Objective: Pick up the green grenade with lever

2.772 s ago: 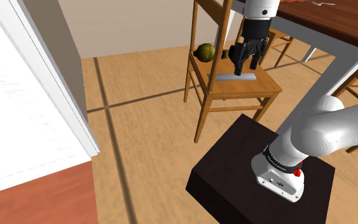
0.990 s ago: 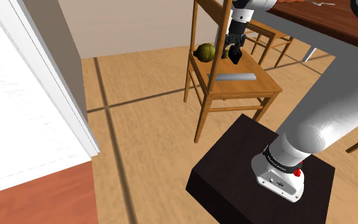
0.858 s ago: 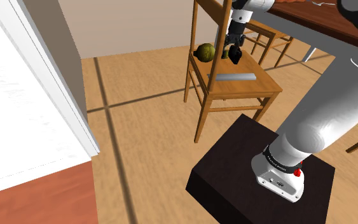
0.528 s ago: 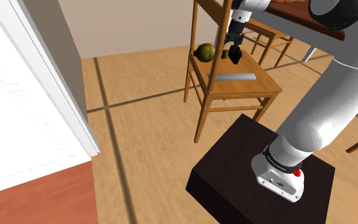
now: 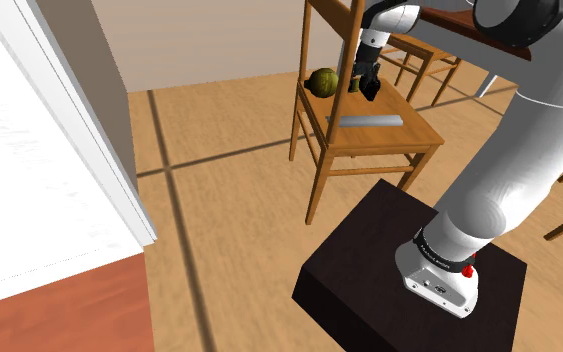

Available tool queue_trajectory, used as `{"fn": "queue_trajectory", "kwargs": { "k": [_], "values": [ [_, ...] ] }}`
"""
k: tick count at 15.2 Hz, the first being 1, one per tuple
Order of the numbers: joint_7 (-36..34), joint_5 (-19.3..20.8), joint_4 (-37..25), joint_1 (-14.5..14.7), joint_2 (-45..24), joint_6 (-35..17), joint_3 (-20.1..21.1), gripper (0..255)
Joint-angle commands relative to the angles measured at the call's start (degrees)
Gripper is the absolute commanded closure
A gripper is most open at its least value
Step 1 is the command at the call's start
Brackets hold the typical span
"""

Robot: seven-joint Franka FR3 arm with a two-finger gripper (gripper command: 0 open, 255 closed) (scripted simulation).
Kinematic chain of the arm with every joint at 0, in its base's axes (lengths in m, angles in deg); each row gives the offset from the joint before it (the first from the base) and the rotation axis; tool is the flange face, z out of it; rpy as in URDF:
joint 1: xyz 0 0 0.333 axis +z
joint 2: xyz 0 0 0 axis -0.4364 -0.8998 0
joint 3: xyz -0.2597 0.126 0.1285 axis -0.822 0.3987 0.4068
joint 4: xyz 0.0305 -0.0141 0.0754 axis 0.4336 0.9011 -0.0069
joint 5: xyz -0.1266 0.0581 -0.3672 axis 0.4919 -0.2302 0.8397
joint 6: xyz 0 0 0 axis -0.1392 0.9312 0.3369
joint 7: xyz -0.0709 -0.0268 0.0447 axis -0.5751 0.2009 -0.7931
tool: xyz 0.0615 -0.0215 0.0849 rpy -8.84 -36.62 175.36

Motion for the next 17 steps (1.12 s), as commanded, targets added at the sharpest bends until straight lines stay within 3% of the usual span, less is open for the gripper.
{"fn": "queue_trajectory", "kwargs": {
  "k": [1, 2, 11, 17],
  "values": [
    [0.18, -0.12, 0.21, -0.06, -0.18, -0.40, 0.00, 0],
    [0.17, -0.15, 0.14, -0.06, -0.25, -0.40, 0.01, 255],
    [0.18, -0.12, 0.21, -0.07, -0.18, -0.40, 0.00, 255],
    [-0.86, 0.90, -2.52, 0.04, 1.39, 3.68, -0.22, 255]
  ]
}}
